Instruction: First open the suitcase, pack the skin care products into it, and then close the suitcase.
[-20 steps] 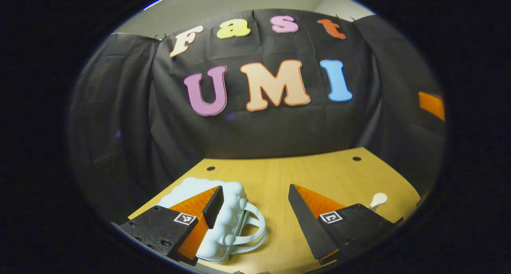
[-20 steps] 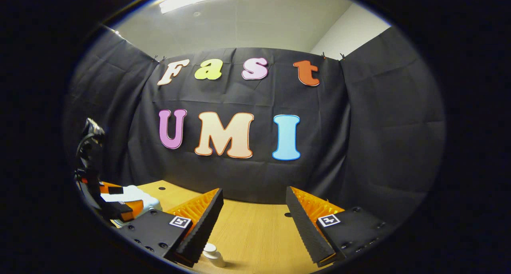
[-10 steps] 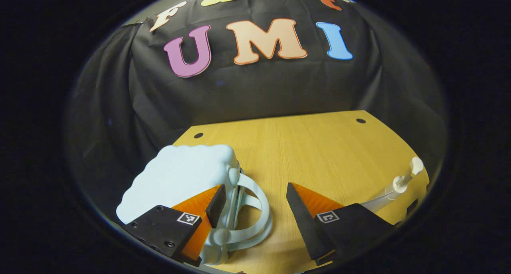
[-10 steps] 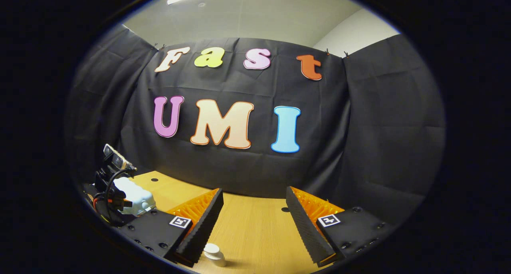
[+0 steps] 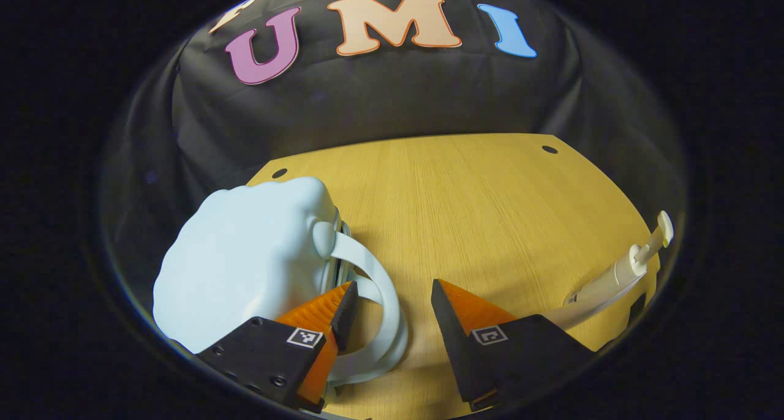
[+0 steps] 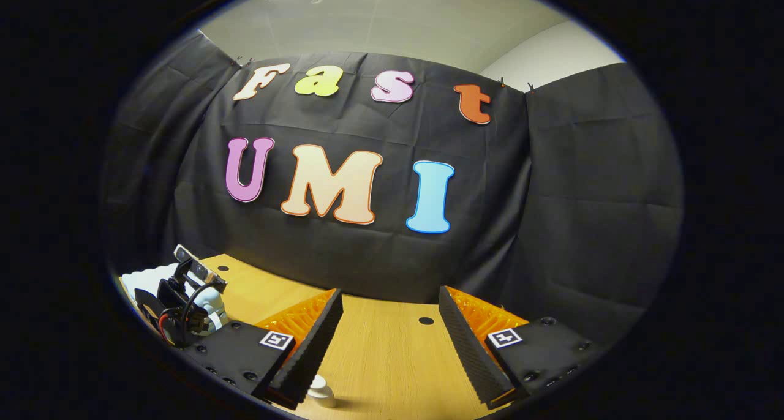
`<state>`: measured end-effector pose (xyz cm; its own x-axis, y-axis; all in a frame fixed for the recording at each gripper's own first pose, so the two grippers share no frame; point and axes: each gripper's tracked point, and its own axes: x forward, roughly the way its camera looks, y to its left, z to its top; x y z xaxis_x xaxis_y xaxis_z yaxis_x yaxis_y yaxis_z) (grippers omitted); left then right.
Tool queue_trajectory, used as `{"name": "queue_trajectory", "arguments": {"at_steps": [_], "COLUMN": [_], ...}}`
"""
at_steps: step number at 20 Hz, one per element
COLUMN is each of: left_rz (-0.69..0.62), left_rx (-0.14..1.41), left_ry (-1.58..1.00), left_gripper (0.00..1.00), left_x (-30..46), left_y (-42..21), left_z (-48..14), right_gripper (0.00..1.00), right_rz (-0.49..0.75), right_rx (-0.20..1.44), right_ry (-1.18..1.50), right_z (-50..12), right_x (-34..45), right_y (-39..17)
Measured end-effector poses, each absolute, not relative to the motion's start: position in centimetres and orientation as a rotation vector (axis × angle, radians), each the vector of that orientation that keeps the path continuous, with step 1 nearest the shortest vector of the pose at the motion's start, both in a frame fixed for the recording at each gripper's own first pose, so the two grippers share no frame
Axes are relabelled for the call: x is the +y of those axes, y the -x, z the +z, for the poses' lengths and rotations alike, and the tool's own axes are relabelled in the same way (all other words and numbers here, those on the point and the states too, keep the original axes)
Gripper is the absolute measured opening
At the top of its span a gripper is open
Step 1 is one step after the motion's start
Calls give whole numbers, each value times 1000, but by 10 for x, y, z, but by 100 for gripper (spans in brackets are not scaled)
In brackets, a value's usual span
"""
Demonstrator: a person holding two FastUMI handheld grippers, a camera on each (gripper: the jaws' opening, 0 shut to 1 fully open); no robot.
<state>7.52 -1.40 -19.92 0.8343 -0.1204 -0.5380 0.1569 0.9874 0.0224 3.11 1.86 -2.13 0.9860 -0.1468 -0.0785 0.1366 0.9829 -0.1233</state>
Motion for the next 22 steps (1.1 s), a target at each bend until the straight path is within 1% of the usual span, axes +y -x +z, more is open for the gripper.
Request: {"name": "queue_trajectory", "arguments": {"at_steps": [2,4,5,6,7,8,9,11,12,13,17,22], "left_rz": [-145,-140,-143,-157,-168,-175,-183,-173,-158,-162,-168,-169], "left_rx": [587,614,623,635,645,650,655,674,682,687,677,616], "left_ry": [-74,-64,-46,-24,-3,16,31,50,47,29,28,22], "left_gripper": [72,61,45,40,29,25,17,14,11,6,3,0], "left_x": [-14,-13,-12,-14,-16,-15,-16,-14,-15,-17,-14,-4], "left_y": [-81,-85,-86,-85,-83,-82,-82,-79,-80,-79,-79,-75], "left_z": [-206,-213,-214,-214,-215,-213,-213,-210,-209,-206,-188,-159], "right_gripper": [99,99,99,99,99,99,99,99,99,99,99,99], "right_rz": [-145,-148,-149,-150,-150,-150,-147,-143,-141,-140,-132,-116], "right_rx": [89,89,87,85,82,81,79,75,72,69,50,35], "right_ry": [119,124,127,129,131,133,134,133,131,131,124,106], "right_z": [-21,-21,-21,-20,-19,-19,-19,-20,-19,-19,-16,-14], "right_x": [18,16,15,14,15,15,15,16,16,16,17,22], "right_y": [-31,-30,-30,-30,-30,-30,-30,-29,-29,-29,-29,-29]}}
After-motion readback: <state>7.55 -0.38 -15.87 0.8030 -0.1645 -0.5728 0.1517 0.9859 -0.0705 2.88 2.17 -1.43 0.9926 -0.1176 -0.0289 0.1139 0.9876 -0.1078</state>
